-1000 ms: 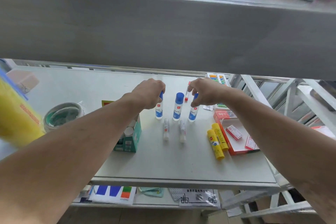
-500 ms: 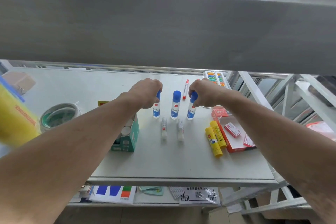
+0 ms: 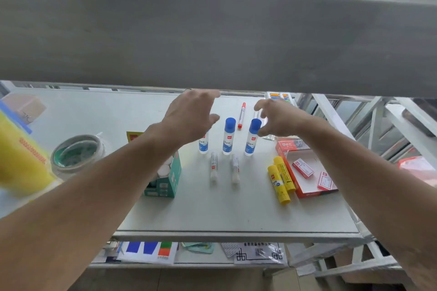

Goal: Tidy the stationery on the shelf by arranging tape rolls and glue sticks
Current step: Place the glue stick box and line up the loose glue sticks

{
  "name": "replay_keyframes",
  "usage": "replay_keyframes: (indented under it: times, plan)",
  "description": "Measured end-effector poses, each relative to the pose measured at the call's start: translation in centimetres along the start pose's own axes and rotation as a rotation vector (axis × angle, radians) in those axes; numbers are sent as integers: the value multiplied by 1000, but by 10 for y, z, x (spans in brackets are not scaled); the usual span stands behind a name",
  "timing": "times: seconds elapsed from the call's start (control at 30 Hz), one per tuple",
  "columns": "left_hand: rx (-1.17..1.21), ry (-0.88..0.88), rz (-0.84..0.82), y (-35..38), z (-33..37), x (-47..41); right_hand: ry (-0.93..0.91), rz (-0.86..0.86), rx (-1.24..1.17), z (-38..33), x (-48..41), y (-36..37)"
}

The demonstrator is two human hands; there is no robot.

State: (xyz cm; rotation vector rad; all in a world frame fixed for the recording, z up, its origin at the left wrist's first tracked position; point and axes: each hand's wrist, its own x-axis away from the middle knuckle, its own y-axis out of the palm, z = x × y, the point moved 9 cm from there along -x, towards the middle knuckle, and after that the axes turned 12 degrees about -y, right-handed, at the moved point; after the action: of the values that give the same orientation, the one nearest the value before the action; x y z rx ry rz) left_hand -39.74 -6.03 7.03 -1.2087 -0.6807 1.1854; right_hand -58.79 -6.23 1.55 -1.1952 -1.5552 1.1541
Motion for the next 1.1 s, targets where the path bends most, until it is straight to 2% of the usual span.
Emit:
replay_keyframes:
  times: [0.07,0.13,0.2,0.27,0.4,0.53,0.67,0.77,0.9,1.0,1.1]
  plan:
    - [136,10,110,-19,6,28,54,37,-34,12,16,-5]
    - [273,-7,151,-17,4,62,114,105,-82,23,41,-4]
    - [366,-95,69,14,-4,88,156,269,-134,23,72,-2]
    - [362,-212,-36,58,-12,102,188,401,-205,10,95,18]
    - [120,-365,-54,117,-24,101,286,289,-332,-33,90,101]
    - [42,-441,-38,136,-33,96,375,264,-256,-47,74,130]
    - [53,-438,16,126,-36,102,397,265,-210,-42,77,128]
    - [135,-416,108,99,-39,117,356,342,-221,-39,89,115]
    - [282,-309,199,63,-37,129,228,450,-425,-47,98,89]
    - [241,-211,159,64,-38,129,144,451,-596,-60,98,73]
    - [189,-188,89,82,-44,129,84,389,-573,-72,86,77]
